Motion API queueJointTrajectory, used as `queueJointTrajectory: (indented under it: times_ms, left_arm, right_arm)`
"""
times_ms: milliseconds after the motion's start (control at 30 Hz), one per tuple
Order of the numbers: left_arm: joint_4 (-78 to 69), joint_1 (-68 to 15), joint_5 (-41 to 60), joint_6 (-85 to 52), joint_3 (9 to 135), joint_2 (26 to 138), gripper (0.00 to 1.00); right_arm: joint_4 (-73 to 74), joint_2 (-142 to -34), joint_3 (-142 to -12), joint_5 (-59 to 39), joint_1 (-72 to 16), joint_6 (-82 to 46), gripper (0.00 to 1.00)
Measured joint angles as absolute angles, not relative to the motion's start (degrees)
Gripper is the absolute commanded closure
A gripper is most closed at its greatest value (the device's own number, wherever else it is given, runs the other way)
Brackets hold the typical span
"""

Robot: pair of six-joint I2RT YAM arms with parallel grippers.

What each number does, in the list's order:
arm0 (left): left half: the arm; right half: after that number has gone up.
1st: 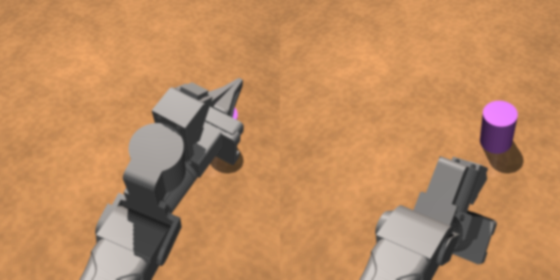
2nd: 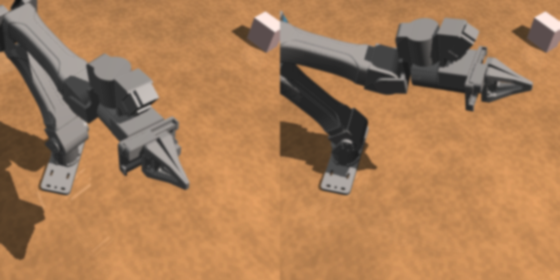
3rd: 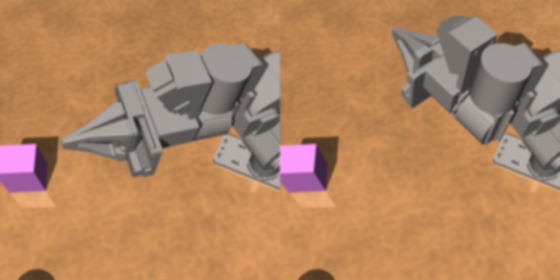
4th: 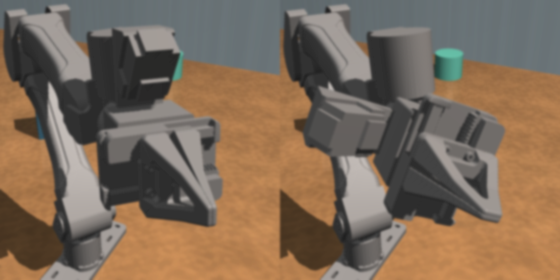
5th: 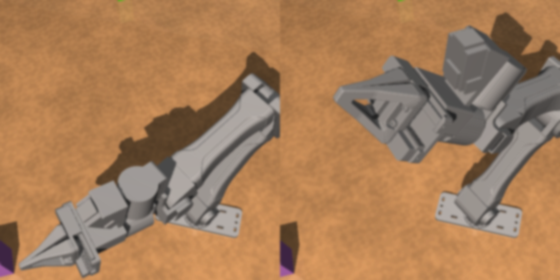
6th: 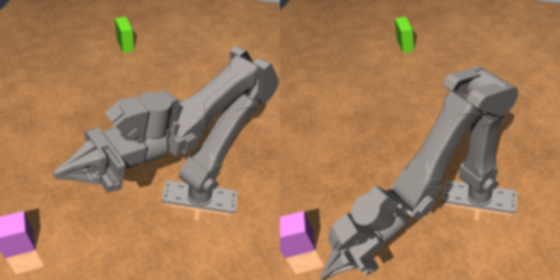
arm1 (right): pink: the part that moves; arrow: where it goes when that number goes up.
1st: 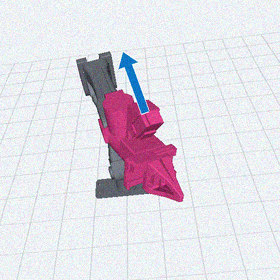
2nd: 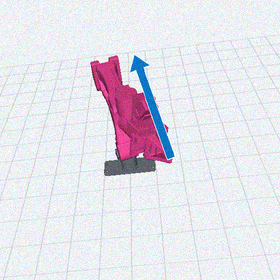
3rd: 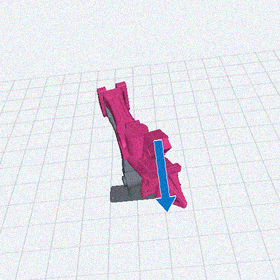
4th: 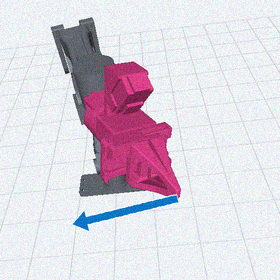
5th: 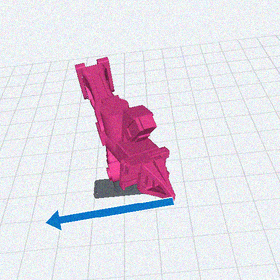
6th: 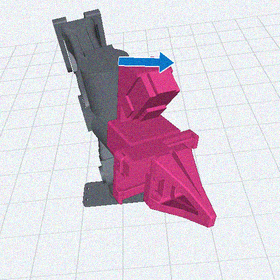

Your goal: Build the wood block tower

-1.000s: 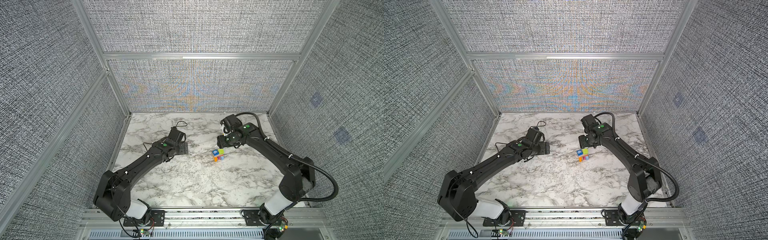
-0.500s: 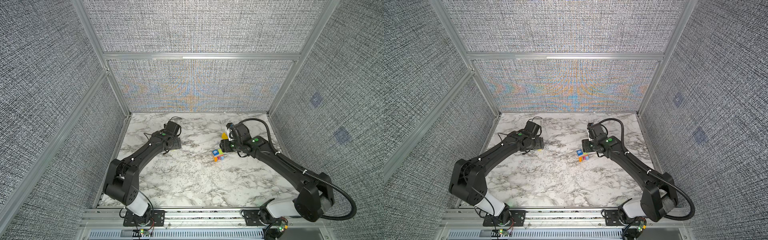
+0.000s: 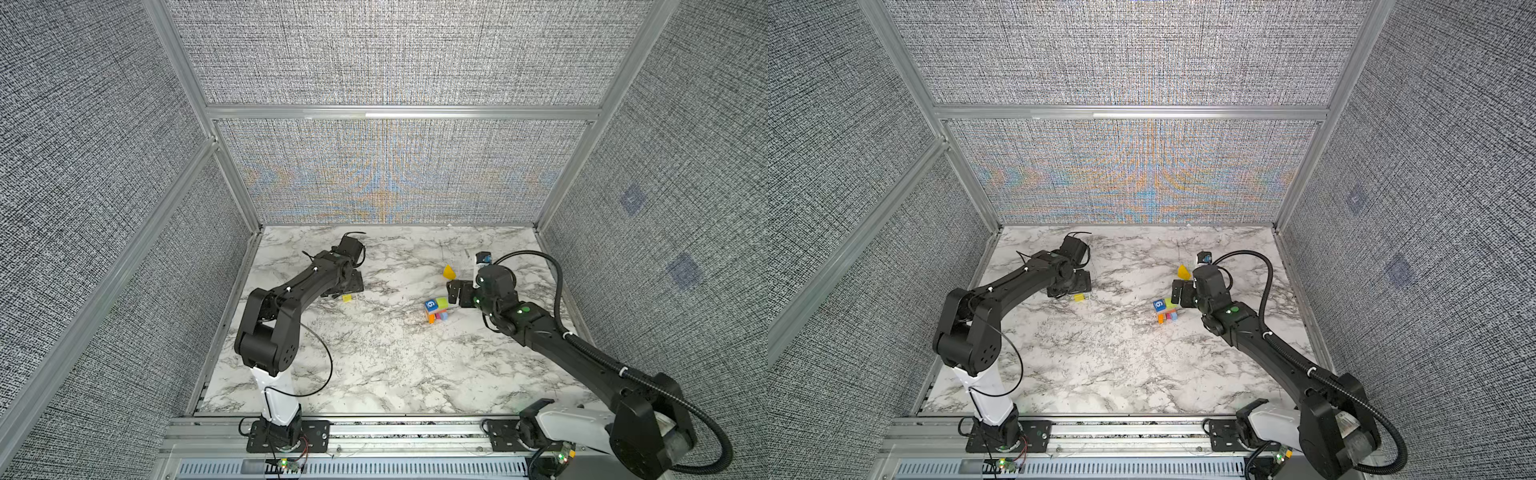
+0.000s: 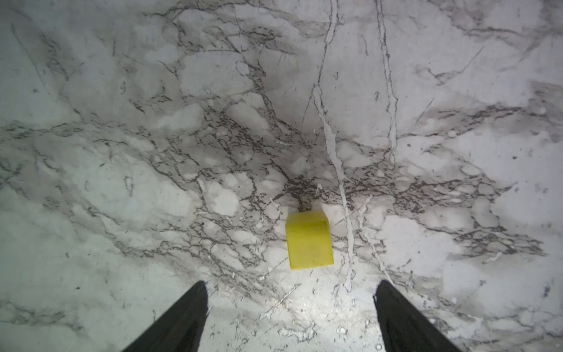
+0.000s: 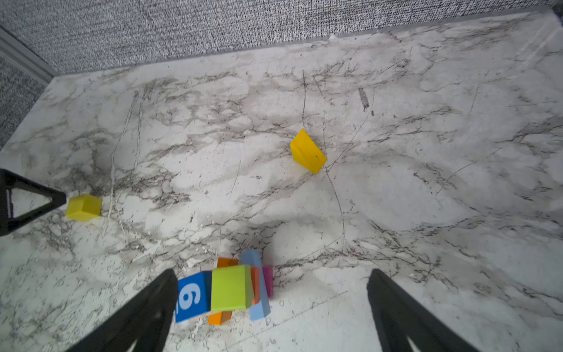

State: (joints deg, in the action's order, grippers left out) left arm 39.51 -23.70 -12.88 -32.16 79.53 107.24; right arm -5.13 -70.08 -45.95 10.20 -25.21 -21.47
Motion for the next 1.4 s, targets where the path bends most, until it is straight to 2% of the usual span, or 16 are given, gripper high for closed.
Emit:
queueJointTrajectory:
  times_ms: [200,533,1167,1400]
  left_arm:
    - [39.1,-23.0,-11.4,-32.6,81.1,110.3,0.28]
    - [38.4,-22.5,-10.3,-34.0,81.0,111.9,0.31]
    - [37.4,-22.4,-8.5,-35.5,79.6,113.4,0.68]
    - [39.3,-22.4,-7.3,-34.9,81.9,112.5,0.72]
  right_arm:
    - [-2.4,-69.4,-43.2,10.0,-22.6,-22.9,0.01]
    - [-0.4,-69.0,-42.3,8.6,-21.2,-23.9,0.01]
    - [-0.3,-68.2,-42.3,6.3,-20.4,-24.7,0.01]
    - [-0.3,-68.2,-42.3,5.4,-19.9,-24.9,0.01]
